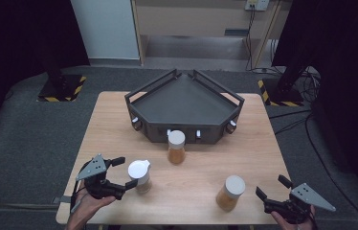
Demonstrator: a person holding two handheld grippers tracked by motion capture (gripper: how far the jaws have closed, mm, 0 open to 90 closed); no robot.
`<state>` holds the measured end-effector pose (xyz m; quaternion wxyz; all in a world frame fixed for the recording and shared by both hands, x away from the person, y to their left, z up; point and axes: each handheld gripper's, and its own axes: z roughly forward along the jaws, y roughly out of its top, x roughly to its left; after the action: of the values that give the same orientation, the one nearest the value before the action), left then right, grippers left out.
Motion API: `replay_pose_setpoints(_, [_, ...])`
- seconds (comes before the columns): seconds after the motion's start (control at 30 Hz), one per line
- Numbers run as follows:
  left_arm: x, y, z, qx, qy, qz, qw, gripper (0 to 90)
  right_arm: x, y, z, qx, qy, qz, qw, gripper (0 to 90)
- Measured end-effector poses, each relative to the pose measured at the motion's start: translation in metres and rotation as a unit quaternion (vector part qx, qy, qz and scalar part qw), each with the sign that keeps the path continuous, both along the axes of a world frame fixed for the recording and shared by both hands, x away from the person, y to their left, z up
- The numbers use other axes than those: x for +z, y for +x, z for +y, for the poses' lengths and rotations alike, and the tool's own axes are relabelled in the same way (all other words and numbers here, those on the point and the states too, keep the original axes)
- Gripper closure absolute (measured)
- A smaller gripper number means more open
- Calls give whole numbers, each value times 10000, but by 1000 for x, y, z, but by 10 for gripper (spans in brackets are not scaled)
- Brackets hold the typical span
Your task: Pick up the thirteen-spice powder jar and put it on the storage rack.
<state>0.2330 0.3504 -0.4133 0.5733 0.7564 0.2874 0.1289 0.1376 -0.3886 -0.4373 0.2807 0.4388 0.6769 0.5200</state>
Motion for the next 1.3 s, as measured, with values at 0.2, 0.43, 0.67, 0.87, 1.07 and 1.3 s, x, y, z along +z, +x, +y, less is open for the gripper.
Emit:
replay_pose_setpoints(0.2, [-6, 7, -7, -36, 28, 52, 10000, 51, 0, 0, 0, -13, -1, 2, 10000, 30])
replay_pose_setpoints(0.43, [-10, 11, -14, -55, 78, 15, 10000, 95, 0, 0, 0, -21, 8, 3, 10000, 31])
replay_pose_setpoints(0.67, [-17, 14, -19, -73, 167, -24, 9998, 134, 0, 0, -1, -13, 12, -2, 10000, 31])
replay_pose_setpoints(0.87, [-24, 16, -21, -56, 209, -28, 9998, 177, 0, 0, 0, -6, 2, 2, 10000, 32])
replay_pose_setpoints(1.07, [-29, 17, -23, -81, 243, -104, 9996, 236, 0, 0, 0, 3, 0, 3, 10000, 33])
replay_pose_setpoints(1.3, [-33, 15, -26, -55, 244, -237, 9994, 283, 0, 0, 0, -1, 0, -6, 10000, 33])
